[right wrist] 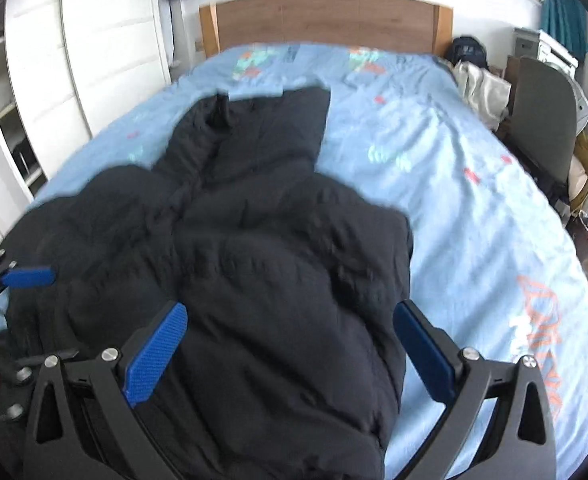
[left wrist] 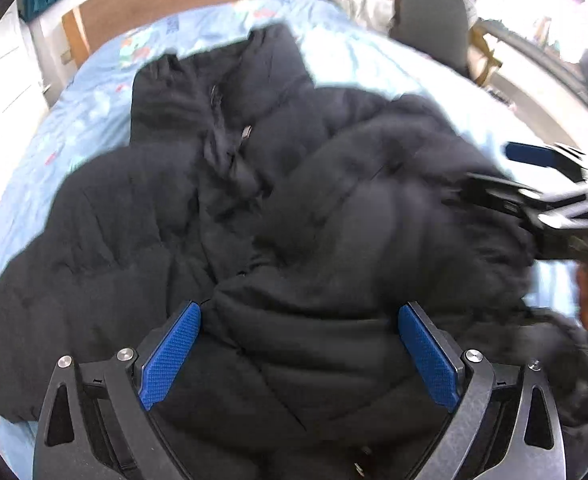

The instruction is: Fold large clothes

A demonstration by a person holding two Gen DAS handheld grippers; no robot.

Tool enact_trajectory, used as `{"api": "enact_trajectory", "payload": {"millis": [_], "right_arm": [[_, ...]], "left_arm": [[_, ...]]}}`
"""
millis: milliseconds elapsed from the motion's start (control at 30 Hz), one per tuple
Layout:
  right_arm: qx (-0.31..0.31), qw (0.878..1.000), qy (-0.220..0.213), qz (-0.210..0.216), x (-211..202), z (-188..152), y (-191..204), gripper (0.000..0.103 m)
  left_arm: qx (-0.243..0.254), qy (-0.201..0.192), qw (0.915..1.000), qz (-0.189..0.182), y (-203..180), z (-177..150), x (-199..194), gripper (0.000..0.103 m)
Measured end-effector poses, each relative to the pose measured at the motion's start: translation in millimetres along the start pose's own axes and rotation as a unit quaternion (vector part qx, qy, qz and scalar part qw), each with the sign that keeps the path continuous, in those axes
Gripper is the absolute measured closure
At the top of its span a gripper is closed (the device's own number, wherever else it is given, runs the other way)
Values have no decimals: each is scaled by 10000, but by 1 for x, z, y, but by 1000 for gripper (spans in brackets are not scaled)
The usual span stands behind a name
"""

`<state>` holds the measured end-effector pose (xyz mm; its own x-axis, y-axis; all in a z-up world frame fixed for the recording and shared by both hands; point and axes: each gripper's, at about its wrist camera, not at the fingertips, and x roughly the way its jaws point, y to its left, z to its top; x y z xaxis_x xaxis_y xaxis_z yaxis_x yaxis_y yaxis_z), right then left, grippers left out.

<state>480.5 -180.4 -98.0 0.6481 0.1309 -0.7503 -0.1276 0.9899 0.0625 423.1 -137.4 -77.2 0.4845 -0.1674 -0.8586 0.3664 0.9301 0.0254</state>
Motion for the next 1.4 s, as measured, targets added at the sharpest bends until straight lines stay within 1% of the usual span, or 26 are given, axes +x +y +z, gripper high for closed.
{"api": "enact_trajectory", "payload": {"millis": [67, 167, 233, 300, 367, 400, 467, 533, 600, 633, 733, 800, 867, 967, 1033, 1167, 1300, 1400], "right_arm": [[154, 9996, 218, 15, 16, -14, -9, 0], [423, 9988, 228, -12, 19, -31, -25, 0], [501, 9983, 266, -126, 15, -35, -32, 0], [446, 9981, 263, -347, 6, -36, -32, 0], [362, 9975, 204, -567, -8, -32, -30, 0], [334, 9976, 126, -591, -16, -29, -30, 0], [303, 9984, -51, -475, -29, -25, -25, 0], [320, 9991, -151, -235, -38, -24, -15, 0], [379, 9993, -26, -35, -33, -28, -7, 0], [404, 9991, 109, 15, -27, -33, -5, 0], [557, 9971, 508, -57, -10, -46, -6, 0], [727, 9956, 576, -118, -13, -52, -13, 0], [823, 9948, 568, -186, -24, -55, -17, 0], [808, 9951, 475, -301, -50, -59, -14, 0], [854, 9951, 372, -322, -72, -64, -7, 0], [863, 9953, 161, -413, -114, -68, 12, 0], [903, 9950, -28, -435, -149, -72, 30, 0], [915, 9947, -150, -449, -169, -73, 46, 0]], "left_arm": [[-165, 163, 9997, -5, 7, -6, 18, 3], [-270, 193, 9994, -11, 16, -17, 18, 3], [-291, 177, 9994, 4, 20, -22, 9, 3], [-405, 117, 9991, 41, 27, -27, -5, 3], [-517, -50, 9985, 145, 38, -31, -24, 3], [-535, -142, 9983, 198, 42, -32, -33, 3], [-517, -225, 9982, 225, 47, -29, -39, 3], [-424, -207, 9985, 270, 44, -28, -38, 3], [-378, -111, 9987, 324, 39, -28, -30, 3], [-382, -28, 9986, 374, 38, -30, -24, 3], [-492, -24, 9981, 369, 35, -38, -30, 3], [-492, -156, 9978, 421, 35, -46, -47, 3], [-463, -302, 9971, 516, 37, -54, -65, 3], [-507, -514, 9953, 644, 42, -68, -97, 3], [-532, -617, 9942, 705, 45, -78, -115, 3], [-601, -738, 9918, 858, 56, -107, -152, 3], [-756, -857, 9883, 1012, 75, -134, -180, 3], [-1032, -981, 9836, 1111, 100, -154, -201, 3]]}}
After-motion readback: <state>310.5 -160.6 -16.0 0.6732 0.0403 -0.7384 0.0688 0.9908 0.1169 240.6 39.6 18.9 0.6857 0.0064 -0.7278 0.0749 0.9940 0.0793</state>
